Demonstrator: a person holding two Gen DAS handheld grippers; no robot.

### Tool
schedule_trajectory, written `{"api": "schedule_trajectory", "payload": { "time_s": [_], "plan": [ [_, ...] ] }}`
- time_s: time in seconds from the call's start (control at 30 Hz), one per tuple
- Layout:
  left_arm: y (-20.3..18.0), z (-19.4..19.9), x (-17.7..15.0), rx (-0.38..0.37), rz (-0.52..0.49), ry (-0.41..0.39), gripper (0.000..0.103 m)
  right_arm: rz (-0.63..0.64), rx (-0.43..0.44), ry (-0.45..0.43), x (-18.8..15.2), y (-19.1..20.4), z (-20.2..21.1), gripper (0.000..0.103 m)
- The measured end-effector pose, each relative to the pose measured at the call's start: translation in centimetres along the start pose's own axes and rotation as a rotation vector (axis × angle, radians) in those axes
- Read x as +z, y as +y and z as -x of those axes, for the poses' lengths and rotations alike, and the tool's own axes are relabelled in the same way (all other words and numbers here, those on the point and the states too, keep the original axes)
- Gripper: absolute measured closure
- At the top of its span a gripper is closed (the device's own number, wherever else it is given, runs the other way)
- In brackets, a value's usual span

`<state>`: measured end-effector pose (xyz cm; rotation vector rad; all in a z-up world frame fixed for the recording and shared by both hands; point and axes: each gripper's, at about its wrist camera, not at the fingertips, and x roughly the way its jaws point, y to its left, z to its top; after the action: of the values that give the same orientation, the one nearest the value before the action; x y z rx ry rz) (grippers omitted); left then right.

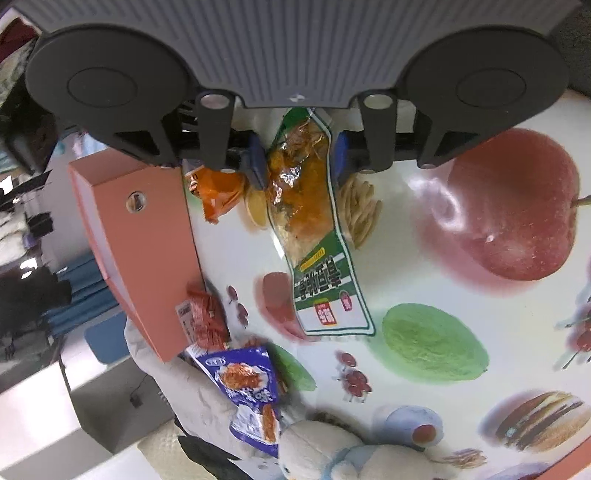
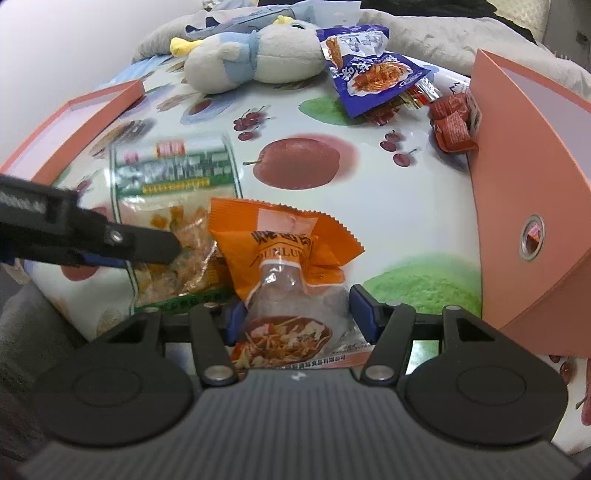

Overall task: Organize snacks
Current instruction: 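Lift the green pack with the left gripper while the right lifts the orange pack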

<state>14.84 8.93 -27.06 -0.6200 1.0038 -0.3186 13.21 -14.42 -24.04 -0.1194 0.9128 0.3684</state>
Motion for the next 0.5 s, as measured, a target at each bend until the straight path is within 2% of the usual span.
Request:
{"api": "schedule_trajectory", "payload": {
  "time_s": [0.13,0.17,0.23,0.33,0.5],
  "plan": [
    [-1.2,-1.3,-0.4,0.052,-0.054,0.004,0.058,-0.025,0.018,-0.006,-0.2,-0.3,0.2,0.042],
    [-1.5,-1.6,-0.5,0.055,-0.061,-0.004,0.049,-0.024,0.019,-0.006,-0.2,-0.3,0.2,0.042],
    [-2.2,-2.0,-0.4,0.050,-0.077,-0.016,0.039,-0.022,0.021,-0.007,-0.3,-0.3,0.2,0.042],
    [-3.4,-2.7,-0.4,0.104,-0.152,-0.029,0.039,-0.036,0.027,-0.006,-0.2,-0.6,0.3,0.043],
    [-4.6,-3.4,-0.7,0.149,-0.230,-0.020,0.039,-0.112,0.012,-0.005,-0.3,-1.7,1.0,0.045]
  ]
}}
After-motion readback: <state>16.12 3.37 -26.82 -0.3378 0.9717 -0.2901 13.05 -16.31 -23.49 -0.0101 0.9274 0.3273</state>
